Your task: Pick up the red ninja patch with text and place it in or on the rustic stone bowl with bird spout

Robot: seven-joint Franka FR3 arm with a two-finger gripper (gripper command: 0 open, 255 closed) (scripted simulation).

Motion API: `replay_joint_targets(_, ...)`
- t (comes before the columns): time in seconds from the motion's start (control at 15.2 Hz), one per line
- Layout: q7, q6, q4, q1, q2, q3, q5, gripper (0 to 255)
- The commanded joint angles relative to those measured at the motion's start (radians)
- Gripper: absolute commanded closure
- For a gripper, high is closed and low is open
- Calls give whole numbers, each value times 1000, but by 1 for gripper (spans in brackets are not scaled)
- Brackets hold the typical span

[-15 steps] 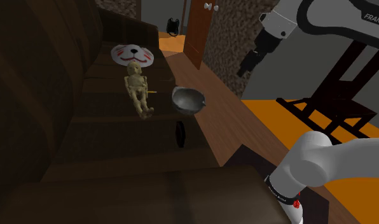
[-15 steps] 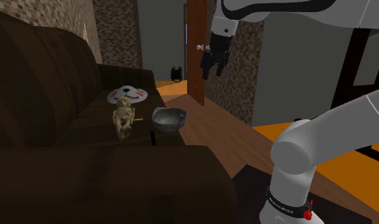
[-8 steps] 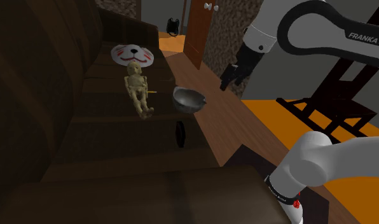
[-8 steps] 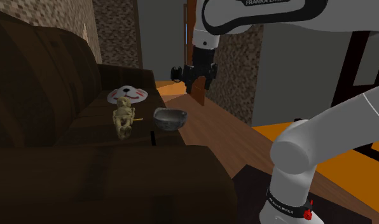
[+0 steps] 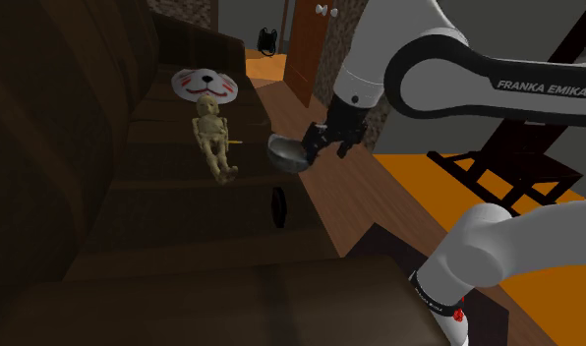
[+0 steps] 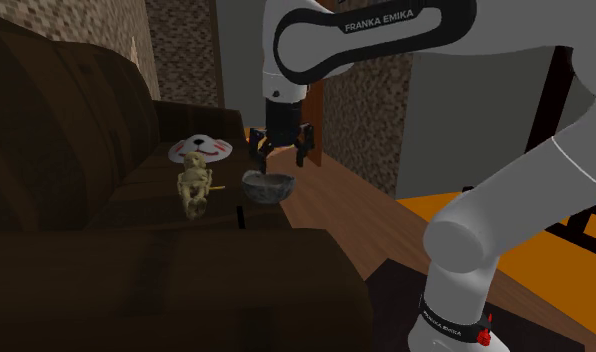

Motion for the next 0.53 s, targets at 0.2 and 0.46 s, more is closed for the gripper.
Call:
replay_joint_targets(0.2, 230, 49, 77, -44, 154, 151, 14, 0)
replay_joint_targets(0.46, 416, 85, 157, -93, 300, 271, -16, 0)
